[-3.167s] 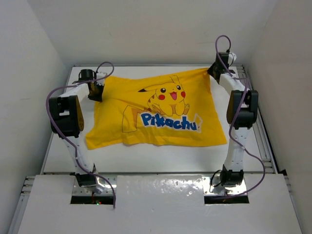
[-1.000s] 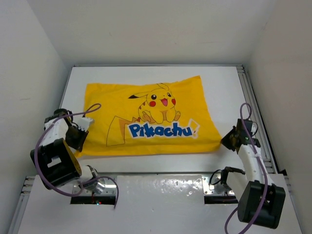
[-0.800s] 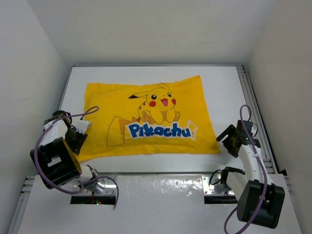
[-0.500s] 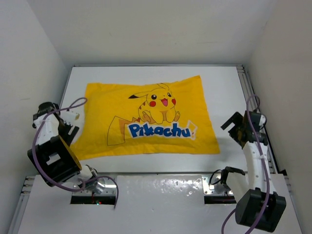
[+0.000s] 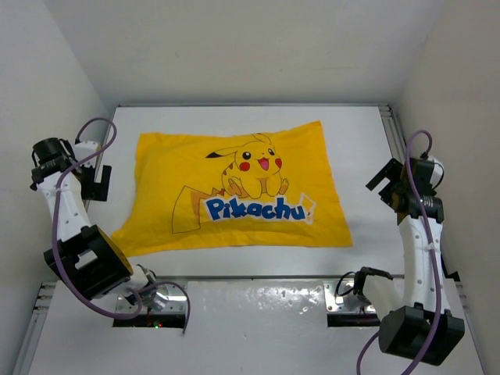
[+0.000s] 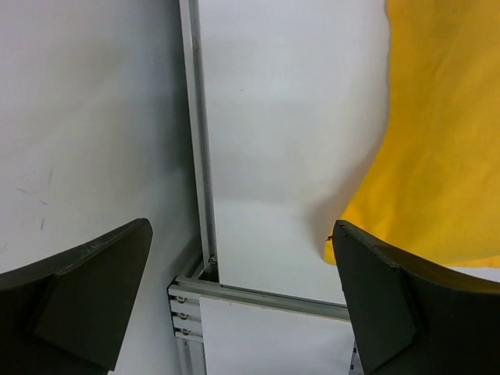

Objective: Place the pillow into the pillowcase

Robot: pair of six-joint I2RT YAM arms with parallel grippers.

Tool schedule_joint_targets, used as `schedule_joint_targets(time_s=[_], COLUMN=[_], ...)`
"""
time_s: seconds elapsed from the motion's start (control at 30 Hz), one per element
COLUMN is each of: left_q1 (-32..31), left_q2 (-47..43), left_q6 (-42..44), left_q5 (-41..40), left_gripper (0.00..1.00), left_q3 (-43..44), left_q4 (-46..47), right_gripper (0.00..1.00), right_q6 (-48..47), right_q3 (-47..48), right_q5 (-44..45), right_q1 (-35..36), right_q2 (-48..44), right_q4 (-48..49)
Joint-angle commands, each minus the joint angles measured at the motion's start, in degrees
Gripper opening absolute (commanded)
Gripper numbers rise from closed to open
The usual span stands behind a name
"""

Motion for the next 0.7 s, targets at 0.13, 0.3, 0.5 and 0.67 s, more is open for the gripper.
schedule_joint_targets(time_s=[0.13,0.3,0.5,0.67], left_q1=[-1.1,-1.2,-1.2,-1.3], left_q2=[-2.6,-2.9,-2.8,-2.9], left_q6=[-3.3,-4.0,-4.3,-4.0], left_q5=[0.9,1.2,1.7,1.6], left_gripper=[1.00,1.00,1.00,1.00], left_q3=[0.8,2.2,2.5,2.5], left_q4=[1.1,1.1,0.7,0.6], right_gripper=[0.99,0.99,0.99,0.99], right_q6=[-0.6,0.4,0.5,1.4], right_q3=[1.1,0.7,0.2,-0.8], right_q5=[2.5,2.9,2.9,3.2], right_q1=[0.1,0.2,0.1,0.1], right_q2=[-2.8,-3.6,-4.2,-4.7], right_q4=[-0.2,0.7,0.9,1.9])
